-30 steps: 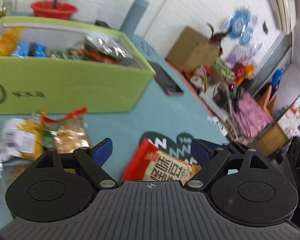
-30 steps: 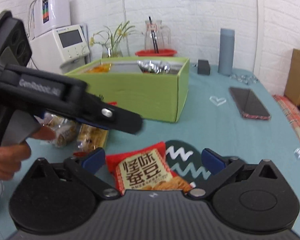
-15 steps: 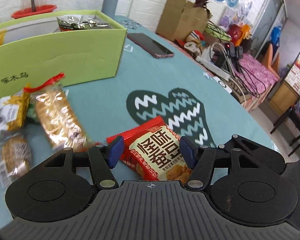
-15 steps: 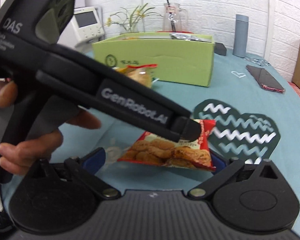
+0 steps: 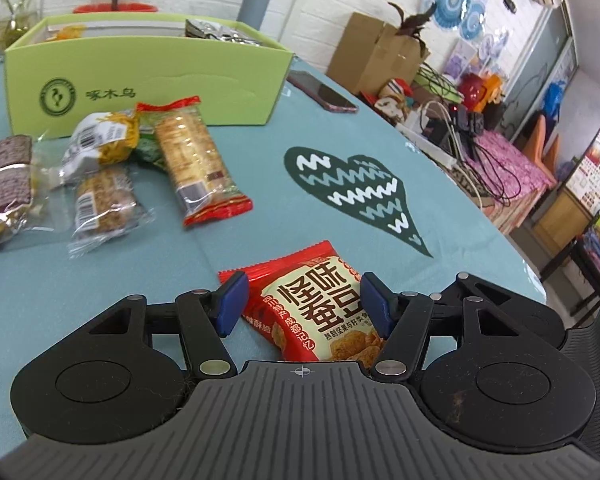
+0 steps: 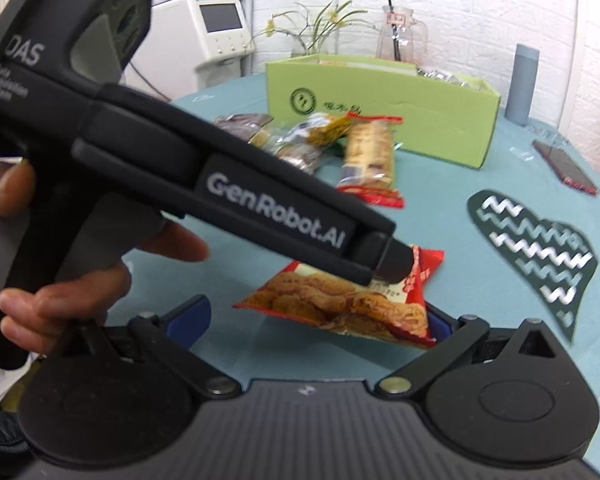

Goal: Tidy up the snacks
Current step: 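Reach the left gripper to the red peanut packet and close on it, then carry the red peanut packet into the box and open the left gripper, then grasp the wafer bar packet with red ends with the left gripper, then carry the wafer bar packet into the box and open the left gripper, then grasp the small clear sesame cookie packet with the left gripper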

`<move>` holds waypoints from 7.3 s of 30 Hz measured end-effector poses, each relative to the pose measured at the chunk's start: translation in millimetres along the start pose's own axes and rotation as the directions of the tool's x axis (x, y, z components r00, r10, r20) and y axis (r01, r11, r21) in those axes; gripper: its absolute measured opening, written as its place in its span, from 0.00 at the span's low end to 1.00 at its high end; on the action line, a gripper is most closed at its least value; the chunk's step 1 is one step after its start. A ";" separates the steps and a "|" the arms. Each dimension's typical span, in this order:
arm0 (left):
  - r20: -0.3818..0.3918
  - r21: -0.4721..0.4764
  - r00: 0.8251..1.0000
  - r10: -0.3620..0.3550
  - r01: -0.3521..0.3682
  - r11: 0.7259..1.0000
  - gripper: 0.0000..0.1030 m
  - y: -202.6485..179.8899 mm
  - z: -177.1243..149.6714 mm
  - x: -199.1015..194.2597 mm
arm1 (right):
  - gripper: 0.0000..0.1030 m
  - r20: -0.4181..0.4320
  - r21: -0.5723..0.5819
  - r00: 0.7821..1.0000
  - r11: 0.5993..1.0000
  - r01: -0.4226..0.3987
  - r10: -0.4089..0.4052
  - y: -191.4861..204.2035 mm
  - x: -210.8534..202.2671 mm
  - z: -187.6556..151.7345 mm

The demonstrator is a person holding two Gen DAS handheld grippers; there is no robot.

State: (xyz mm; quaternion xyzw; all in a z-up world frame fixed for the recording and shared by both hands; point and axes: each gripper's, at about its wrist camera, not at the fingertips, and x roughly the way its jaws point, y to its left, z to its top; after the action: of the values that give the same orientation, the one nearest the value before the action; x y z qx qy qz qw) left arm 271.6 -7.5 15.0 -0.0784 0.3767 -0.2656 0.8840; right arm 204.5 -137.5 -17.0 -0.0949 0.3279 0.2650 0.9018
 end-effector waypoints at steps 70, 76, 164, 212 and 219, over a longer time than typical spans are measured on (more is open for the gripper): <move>0.080 -0.181 0.981 0.177 -0.160 0.970 0.27 157.5 221.6 100.2 | 0.82 -0.018 -0.093 0.995 0.990 -0.102 0.100 -119.3 205.4 249.1; 0.160 -0.201 0.979 0.127 -0.094 0.975 0.58 154.3 221.2 81.0 | 0.89 0.031 -0.114 0.998 0.992 -0.056 0.060 -113.7 192.5 247.0; 0.104 -0.145 0.991 0.087 -0.072 0.987 0.14 3.8 69.6 -20.6 | 0.68 0.156 -0.061 0.988 0.998 0.019 -0.010 -31.3 -10.7 79.3; 0.158 -0.234 0.972 0.173 -0.134 0.963 0.65 89.0 52.1 -19.7 | 0.99 0.028 -0.023 0.969 0.969 -0.245 0.245 -28.9 92.9 88.0; 0.052 -0.168 0.993 0.104 -0.094 0.981 0.40 87.2 40.8 -8.3 | 0.98 -0.036 -0.093 0.955 0.950 -0.298 0.296 -18.2 91.1 86.1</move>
State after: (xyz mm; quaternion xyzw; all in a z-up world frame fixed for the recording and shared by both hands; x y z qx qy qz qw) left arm 331.5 68.2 19.4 -0.1404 0.3738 -0.1867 0.8976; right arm 319.7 -85.3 -9.5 -0.0911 0.3347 0.4121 0.8425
